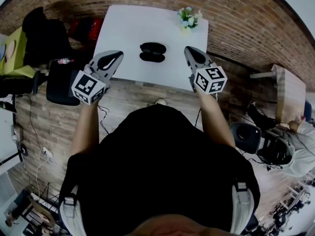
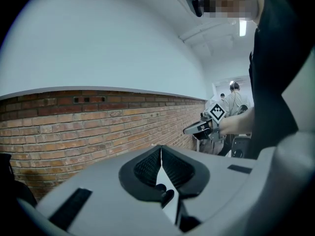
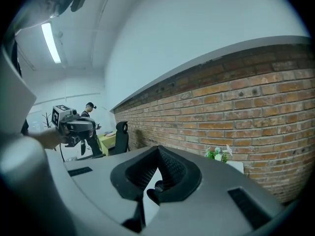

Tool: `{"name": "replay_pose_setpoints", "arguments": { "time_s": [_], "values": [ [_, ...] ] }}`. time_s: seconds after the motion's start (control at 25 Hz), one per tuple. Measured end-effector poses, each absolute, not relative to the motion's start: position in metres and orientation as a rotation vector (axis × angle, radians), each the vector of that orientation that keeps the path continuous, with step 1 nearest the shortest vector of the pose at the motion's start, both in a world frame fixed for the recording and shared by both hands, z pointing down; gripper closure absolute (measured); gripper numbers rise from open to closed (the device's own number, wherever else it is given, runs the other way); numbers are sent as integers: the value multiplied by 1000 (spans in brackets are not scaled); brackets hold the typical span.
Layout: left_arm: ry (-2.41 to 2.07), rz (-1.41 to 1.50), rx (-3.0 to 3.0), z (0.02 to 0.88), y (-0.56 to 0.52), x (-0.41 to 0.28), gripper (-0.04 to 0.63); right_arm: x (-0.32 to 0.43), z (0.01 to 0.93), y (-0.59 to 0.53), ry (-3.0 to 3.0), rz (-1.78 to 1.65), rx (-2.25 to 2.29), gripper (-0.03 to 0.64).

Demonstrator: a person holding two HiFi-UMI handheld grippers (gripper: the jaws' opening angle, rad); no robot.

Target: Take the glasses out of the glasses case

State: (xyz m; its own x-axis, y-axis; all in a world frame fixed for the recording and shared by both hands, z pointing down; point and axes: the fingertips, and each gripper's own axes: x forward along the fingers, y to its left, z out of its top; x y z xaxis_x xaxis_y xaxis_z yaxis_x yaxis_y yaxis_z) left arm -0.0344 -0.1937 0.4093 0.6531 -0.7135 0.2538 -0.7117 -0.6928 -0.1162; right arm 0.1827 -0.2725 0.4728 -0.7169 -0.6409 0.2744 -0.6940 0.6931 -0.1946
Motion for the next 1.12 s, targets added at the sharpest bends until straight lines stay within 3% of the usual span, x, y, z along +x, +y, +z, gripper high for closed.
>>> {"name": "replay_pose_setpoints", "arguments": {
  "time_s": [1.12],
  "values": [
    [1238,-466,-2832,408,-226,25,583,217,493,-296,-2725,452,968,601]
  ]
}}
